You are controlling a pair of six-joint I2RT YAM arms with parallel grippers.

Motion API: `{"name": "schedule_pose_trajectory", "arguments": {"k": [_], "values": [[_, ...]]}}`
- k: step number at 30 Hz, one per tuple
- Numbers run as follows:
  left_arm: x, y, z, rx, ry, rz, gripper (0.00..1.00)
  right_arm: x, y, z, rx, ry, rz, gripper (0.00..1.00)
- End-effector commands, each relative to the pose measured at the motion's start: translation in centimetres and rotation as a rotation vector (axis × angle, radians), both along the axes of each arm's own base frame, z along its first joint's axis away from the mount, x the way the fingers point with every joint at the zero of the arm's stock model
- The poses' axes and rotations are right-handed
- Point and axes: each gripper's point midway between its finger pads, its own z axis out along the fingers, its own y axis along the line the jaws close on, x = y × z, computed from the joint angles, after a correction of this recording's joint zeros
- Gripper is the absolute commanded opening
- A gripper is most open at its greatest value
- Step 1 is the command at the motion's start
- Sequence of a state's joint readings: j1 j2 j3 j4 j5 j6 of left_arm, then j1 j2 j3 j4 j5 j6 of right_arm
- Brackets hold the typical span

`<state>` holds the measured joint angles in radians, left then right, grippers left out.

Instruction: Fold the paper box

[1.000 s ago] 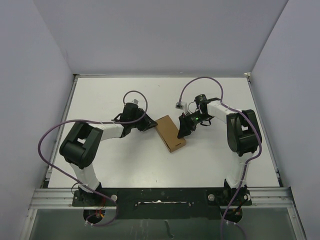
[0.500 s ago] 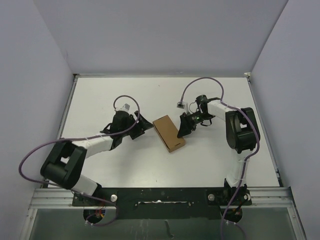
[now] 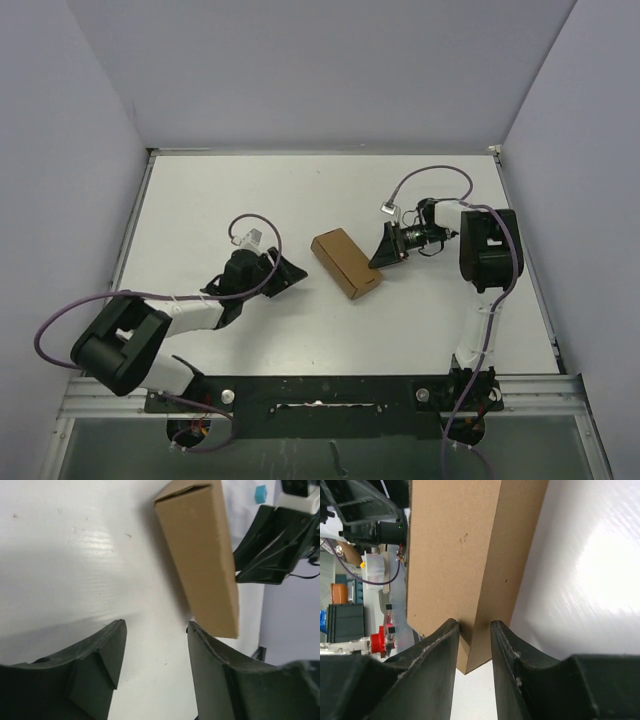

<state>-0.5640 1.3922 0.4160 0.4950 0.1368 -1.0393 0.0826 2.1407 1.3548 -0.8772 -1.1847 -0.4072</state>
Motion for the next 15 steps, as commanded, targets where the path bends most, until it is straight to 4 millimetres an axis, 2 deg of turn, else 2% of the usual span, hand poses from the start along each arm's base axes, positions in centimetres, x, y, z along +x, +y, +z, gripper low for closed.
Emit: {"name": "schedule_pose_trajectory", "arguments": {"k": [1, 4, 7, 12, 15], "values": [[1.0, -2.0, -0.3, -0.018, -0.020, -0.009, 0.45, 1.3, -1.4, -1.6, -0.081, -0.032, -0.019, 0.30], [1.1, -3.4, -1.7, -0.015, 0.005, -0.039, 0.35, 1.6, -2.2, -2.0, -0.106, -0.026, -0.040, 0.28], [1.7, -4.9, -2.6, -0.018, 0.029, -0.072, 0.32, 1.9, -2.8, -2.2, -0.128, -0.033, -0.052, 0.28], [3.7, -8.2, -2.2, -0.033, 0.022, -0.141, 0.32, 2.3, -3.7, -2.6, -0.202, -0.077, -0.056, 0.27], [4.4, -9.6, -2.0, -0.016, 0.013, -0.168, 0.32, 2.7, -4.1, -2.4, -0.244, -0.119, -0.059, 0.27]]}}
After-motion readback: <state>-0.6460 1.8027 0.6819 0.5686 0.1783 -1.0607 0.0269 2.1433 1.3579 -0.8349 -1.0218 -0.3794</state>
